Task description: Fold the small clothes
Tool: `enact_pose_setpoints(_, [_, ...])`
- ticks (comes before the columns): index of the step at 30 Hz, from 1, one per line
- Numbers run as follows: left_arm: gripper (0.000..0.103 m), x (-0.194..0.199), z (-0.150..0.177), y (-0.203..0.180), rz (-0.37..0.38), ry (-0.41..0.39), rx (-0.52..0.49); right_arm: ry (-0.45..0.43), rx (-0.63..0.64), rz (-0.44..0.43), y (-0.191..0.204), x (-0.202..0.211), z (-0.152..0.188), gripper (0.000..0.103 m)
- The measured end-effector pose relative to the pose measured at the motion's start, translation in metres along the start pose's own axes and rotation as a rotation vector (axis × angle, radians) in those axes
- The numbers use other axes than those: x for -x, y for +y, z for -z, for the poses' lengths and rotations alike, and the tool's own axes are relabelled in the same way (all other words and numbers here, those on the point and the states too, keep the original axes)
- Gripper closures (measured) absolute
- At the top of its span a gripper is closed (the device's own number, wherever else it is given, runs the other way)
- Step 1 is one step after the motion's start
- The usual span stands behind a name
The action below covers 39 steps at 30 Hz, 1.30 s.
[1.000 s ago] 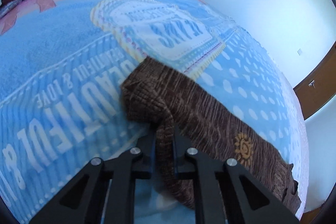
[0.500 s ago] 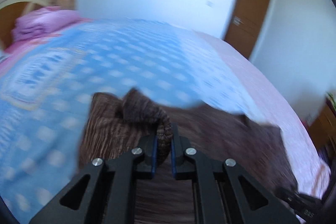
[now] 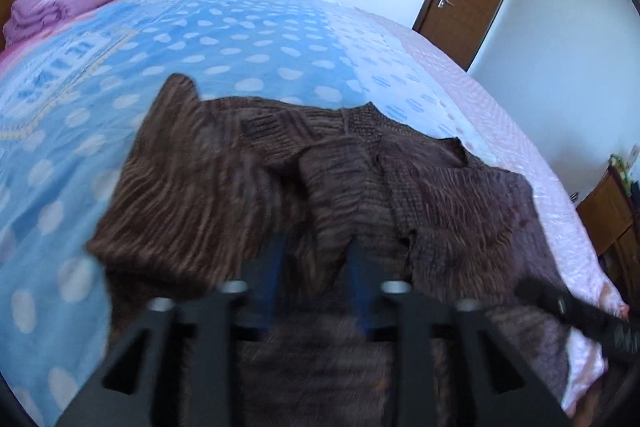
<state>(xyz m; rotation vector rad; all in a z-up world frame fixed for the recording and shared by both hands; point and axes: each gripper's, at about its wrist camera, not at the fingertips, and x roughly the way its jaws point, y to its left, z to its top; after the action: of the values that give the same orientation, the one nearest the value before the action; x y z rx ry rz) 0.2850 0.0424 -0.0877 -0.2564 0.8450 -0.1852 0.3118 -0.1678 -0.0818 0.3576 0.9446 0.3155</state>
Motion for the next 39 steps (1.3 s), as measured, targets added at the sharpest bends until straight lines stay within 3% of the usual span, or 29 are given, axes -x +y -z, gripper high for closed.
enact_pose_setpoints(1, [0.022, 0.007, 0.002, 0.010, 0.011, -0.014, 0.041, -0.001, 0.009, -0.006, 0.005, -0.001, -0.004, 0.102])
enact_pose_setpoints(2, [0.015, 0.015, 0.003, 0.018, 0.002, -0.048, 0.076, -0.003, 0.030, -0.018, 0.012, -0.005, -0.012, 0.102])
enact_pose_setpoints(5, [0.012, 0.037, 0.006, 0.041, -0.108, -0.156, 0.150, 0.018, 0.070, -0.048, 0.033, -0.020, -0.030, 0.099])
enact_pose_setpoints(7, [0.012, 0.039, 0.007, 0.055, -0.183, -0.176, 0.193, 0.029, 0.092, -0.069, 0.045, -0.032, -0.041, 0.076])
enact_pose_setpoints(8, [0.012, 0.037, 0.009, 0.061, -0.208, -0.177, 0.212, 0.024, 0.110, -0.078, 0.054, -0.039, -0.047, 0.057])
enact_pose_setpoints(9, [0.012, 0.033, 0.010, 0.065, -0.221, -0.173, 0.230, 0.012, 0.127, -0.078, 0.062, -0.042, -0.051, 0.045])
enact_pose_setpoints(11, [0.013, 0.022, 0.015, 0.082, -0.182, -0.133, 0.326, -0.019, 0.219, -0.071, 0.087, -0.055, -0.061, 0.045])
enact_pose_setpoints(15, [0.013, 0.025, 0.019, 0.090, -0.139, -0.178, 0.386, 0.010, 0.467, -0.019, 0.132, -0.090, -0.063, 0.045])
enact_pose_setpoints(19, [0.012, 0.027, 0.019, 0.088, -0.136, -0.190, 0.381, 0.087, 0.699, 0.097, 0.158, -0.136, -0.049, 0.045])
enact_pose_setpoints(20, [0.012, 0.027, 0.020, 0.089, -0.133, -0.191, 0.383, 0.101, 0.747, 0.166, 0.159, -0.147, -0.046, 0.046])
enact_pose_setpoints(21, [0.012, 0.027, 0.020, 0.088, -0.132, -0.194, 0.383, 0.113, 0.765, 0.214, 0.156, -0.153, -0.044, 0.054])
enact_pose_setpoints(22, [0.012, 0.028, 0.021, 0.089, -0.134, -0.195, 0.381, 0.142, 0.750, 0.231, 0.149, -0.159, -0.045, 0.059])
enact_pose_setpoints(24, [0.011, 0.028, 0.023, 0.087, -0.142, -0.194, 0.373, 0.159, 0.663, 0.171, 0.137, -0.155, -0.052, 0.084])
enact_pose_setpoints(25, [0.010, 0.025, 0.020, 0.089, -0.139, -0.193, 0.369, 0.160, 0.612, 0.148, 0.131, -0.151, -0.057, 0.090])
enact_pose_setpoints(28, [0.010, 0.025, 0.020, 0.090, -0.135, -0.195, 0.371, 0.127, 0.451, 0.035, 0.115, -0.131, -0.074, 0.093])
enact_pose_setpoints(33, [0.010, 0.025, 0.019, 0.090, -0.147, -0.191, 0.362, -0.015, 0.222, -0.159, 0.083, -0.074, -0.096, 0.093])
enact_pose_setpoints(36, [0.010, 0.024, 0.019, 0.090, -0.150, -0.190, 0.362, -0.059, 0.114, -0.208, 0.053, -0.053, -0.095, 0.093])
enact_pose_setpoints(39, [0.010, 0.024, 0.019, 0.089, -0.156, -0.188, 0.357, -0.048, 0.022, -0.191, 0.012, -0.050, -0.083, 0.093])
